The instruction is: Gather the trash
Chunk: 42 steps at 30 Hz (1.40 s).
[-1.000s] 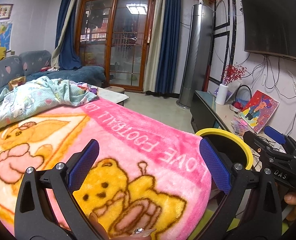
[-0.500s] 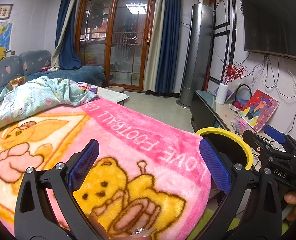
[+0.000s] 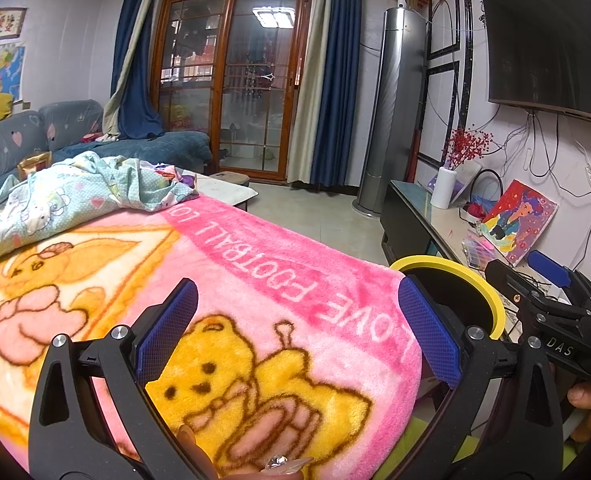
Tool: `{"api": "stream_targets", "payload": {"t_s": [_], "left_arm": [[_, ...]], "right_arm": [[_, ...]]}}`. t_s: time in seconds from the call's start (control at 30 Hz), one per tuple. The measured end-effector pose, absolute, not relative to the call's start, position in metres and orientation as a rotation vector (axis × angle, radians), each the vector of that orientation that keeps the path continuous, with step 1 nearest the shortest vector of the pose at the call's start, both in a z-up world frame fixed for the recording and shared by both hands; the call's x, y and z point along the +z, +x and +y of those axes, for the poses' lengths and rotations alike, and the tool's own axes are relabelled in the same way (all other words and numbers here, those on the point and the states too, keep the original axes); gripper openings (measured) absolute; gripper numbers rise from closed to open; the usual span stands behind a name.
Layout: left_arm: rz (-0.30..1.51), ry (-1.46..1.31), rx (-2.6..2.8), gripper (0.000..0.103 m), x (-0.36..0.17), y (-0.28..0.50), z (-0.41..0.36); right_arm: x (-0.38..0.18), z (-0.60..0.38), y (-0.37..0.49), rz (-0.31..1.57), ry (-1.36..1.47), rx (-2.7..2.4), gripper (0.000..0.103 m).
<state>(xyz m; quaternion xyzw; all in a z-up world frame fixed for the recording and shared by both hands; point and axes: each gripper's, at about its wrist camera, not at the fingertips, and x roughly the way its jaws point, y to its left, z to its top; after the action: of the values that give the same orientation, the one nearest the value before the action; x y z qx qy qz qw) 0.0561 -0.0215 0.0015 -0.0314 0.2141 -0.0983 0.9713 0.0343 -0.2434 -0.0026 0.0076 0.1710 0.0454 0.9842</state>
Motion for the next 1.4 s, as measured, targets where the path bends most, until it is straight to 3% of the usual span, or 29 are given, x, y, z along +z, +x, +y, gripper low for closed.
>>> {"api": "stream_targets", "payload": {"t_s": [1.13,1.4], "left_arm": [[0.456,-0.051,-0.19,0.092,-0.011,0.058,-0.022],[0.465,-0.149,-0.138,0.092,-0.007,0.058,0.014]], "right_arm": [[-0.004,-0.251,0.039,0.359,0.034,0.069,0.097],[0.014,-0.228,0.046,0.323,0.002,0.094,0.097]]}}
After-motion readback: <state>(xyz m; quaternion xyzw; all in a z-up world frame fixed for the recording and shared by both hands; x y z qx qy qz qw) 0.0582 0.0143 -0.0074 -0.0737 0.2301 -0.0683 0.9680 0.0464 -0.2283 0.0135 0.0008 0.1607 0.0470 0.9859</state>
